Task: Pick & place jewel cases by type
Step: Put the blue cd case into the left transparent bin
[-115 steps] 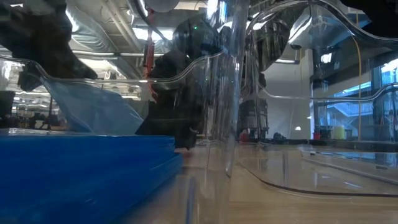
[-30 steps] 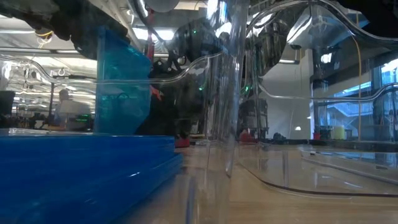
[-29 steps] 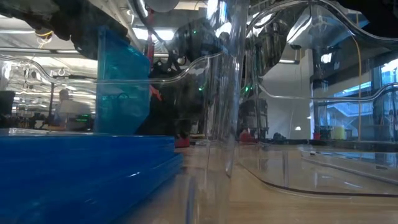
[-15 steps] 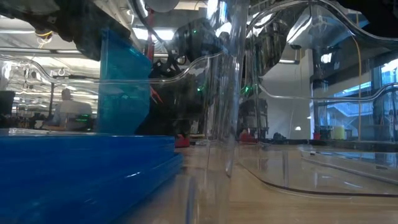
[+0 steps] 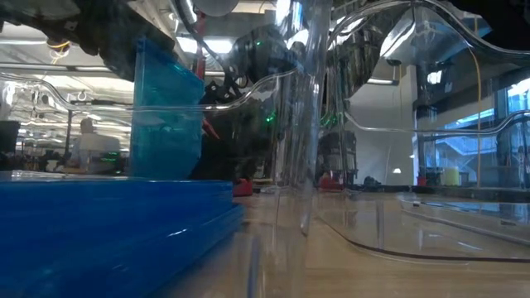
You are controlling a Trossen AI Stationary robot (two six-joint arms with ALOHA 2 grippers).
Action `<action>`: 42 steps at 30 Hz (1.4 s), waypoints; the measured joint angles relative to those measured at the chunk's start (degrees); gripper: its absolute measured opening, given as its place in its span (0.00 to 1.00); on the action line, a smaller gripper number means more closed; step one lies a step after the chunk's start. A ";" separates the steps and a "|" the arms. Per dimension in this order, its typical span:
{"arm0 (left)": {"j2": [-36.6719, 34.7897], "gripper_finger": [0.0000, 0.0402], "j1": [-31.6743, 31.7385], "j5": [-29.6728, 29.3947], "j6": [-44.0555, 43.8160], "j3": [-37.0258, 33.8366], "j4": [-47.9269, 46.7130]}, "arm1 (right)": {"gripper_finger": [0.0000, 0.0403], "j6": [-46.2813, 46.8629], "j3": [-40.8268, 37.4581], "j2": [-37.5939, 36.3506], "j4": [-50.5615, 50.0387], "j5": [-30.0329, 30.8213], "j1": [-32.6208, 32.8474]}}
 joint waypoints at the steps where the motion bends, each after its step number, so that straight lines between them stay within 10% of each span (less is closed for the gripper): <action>1: 0.00 0.32 0.00 0.03 0.00 0.00 0.00 | 0.40 0.23 0.00 -0.25 -0.54 -0.01 -0.04; 13: 0.00 0.32 -0.13 0.36 0.00 0.07 -0.02 | 0.40 -5.34 -0.24 -8.79 -15.25 8.09 -0.07; 29: -0.02 0.32 -0.13 1.06 -0.04 0.07 -0.02 | 0.40 -43.32 -0.22 -24.88 -26.15 19.34 -0.51; 36: -0.01 0.32 -0.13 1.71 -0.02 0.07 -0.02 | 0.40 -57.97 -0.23 -27.34 -21.89 8.64 -0.40; 42: -0.01 0.32 -0.13 2.84 -0.01 0.07 -0.02 | 0.40 -58.20 0.81 -26.57 -21.73 12.21 -1.33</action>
